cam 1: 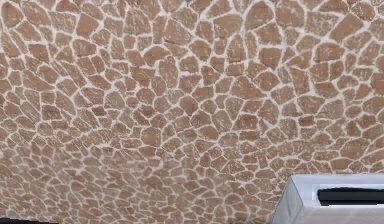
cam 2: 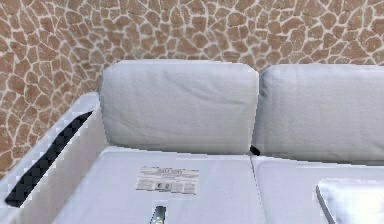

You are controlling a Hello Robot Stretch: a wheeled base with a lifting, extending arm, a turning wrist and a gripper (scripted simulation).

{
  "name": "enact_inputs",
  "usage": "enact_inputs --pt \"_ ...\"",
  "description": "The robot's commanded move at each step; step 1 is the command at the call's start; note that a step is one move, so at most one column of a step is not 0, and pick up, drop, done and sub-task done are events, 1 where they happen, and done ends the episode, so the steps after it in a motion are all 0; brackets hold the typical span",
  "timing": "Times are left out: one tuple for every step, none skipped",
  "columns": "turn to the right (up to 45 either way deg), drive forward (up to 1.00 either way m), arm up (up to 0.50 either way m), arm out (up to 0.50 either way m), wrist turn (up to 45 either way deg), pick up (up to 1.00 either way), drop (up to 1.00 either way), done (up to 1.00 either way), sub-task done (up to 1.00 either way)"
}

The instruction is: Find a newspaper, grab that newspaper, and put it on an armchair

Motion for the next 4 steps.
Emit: enact_inputs --pt "0.0 0.0 0.12 0.0 0.0 0.0 0.0 0.0 0.0" --pt "0.0 0.0 0.0 0.4 0.0 0.0 0.0 0.0 0.0" --pt "0.0 0.0 0.0 0.0 45.0 0.0 0.0 0.0 0.0" --pt "0.0 0.0 0.0 0.0 45.0 0.0 0.0 0.0 0.0"
